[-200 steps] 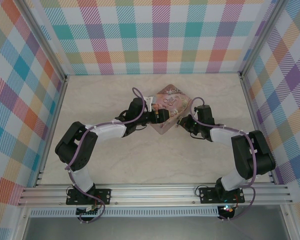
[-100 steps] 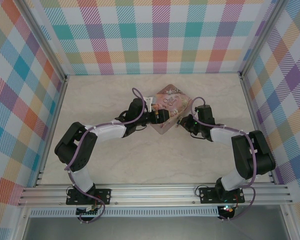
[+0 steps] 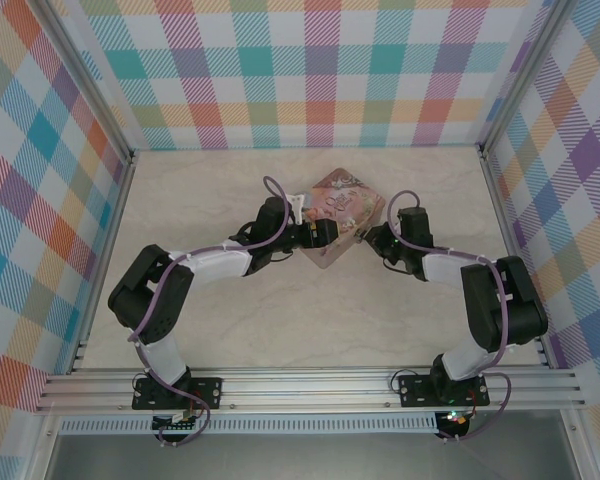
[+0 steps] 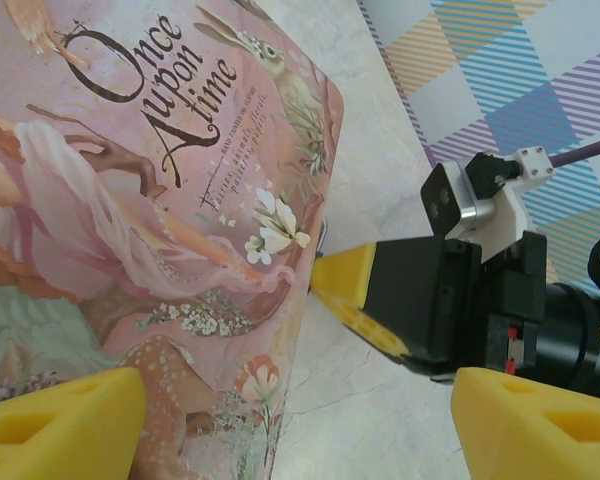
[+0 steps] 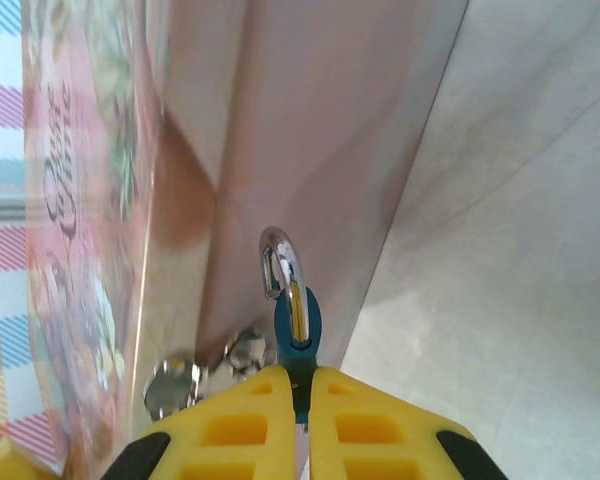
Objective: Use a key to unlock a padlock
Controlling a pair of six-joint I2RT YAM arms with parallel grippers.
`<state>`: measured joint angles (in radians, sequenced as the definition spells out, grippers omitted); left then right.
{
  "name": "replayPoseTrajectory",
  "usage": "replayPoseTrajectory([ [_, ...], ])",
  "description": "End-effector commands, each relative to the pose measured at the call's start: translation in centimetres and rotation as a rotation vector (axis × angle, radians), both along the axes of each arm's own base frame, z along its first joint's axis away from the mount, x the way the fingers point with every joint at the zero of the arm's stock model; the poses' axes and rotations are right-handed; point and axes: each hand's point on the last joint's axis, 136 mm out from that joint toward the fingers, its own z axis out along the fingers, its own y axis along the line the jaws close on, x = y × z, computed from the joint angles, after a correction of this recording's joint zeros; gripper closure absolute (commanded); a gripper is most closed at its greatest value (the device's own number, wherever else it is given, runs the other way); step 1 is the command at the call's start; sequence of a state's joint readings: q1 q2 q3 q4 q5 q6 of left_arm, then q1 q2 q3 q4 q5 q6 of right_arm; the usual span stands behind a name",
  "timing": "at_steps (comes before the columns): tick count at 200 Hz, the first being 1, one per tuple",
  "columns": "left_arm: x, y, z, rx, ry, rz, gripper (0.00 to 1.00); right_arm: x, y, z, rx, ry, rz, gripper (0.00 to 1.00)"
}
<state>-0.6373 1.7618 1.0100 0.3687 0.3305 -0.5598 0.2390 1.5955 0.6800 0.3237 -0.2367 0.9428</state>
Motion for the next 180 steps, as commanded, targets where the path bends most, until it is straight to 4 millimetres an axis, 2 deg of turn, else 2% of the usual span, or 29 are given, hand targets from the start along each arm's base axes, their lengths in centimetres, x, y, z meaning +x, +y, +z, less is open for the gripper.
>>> replayPoseTrajectory([
  [1,-3.8,3.6,-9.1,0.216,0.275,0.044,0.19,1.4,-0.3,1.2,0.009,-0.056,-0.034,0.90],
  [43,-3.3,5.0,-8.7,0.215,0.275,0.085,0.19,0.9,-1.2,1.3,-0.068,-0.054,-0.033,0.90],
  [90,-2.1,7.5,-7.6,0.216,0.262,0.138,0.19,-1.6,-2.5,1.3,-0.192,-0.057,0.020,0.90],
  [143,0.2,9.8,-6.3,0.209,0.246,0.177,0.18,-7.1,-2.9,2.1,-0.325,-0.076,0.219,0.90],
  [158,1.1,10.1,-5.8,0.207,0.240,0.180,0.18,-8.8,-2.1,2.7,-0.305,-0.092,0.303,0.90],
  [180,2.4,10.3,-5.5,0.215,0.233,0.171,0.18,-11.5,0.1,4.2,-0.217,-0.148,0.459,0.90],
])
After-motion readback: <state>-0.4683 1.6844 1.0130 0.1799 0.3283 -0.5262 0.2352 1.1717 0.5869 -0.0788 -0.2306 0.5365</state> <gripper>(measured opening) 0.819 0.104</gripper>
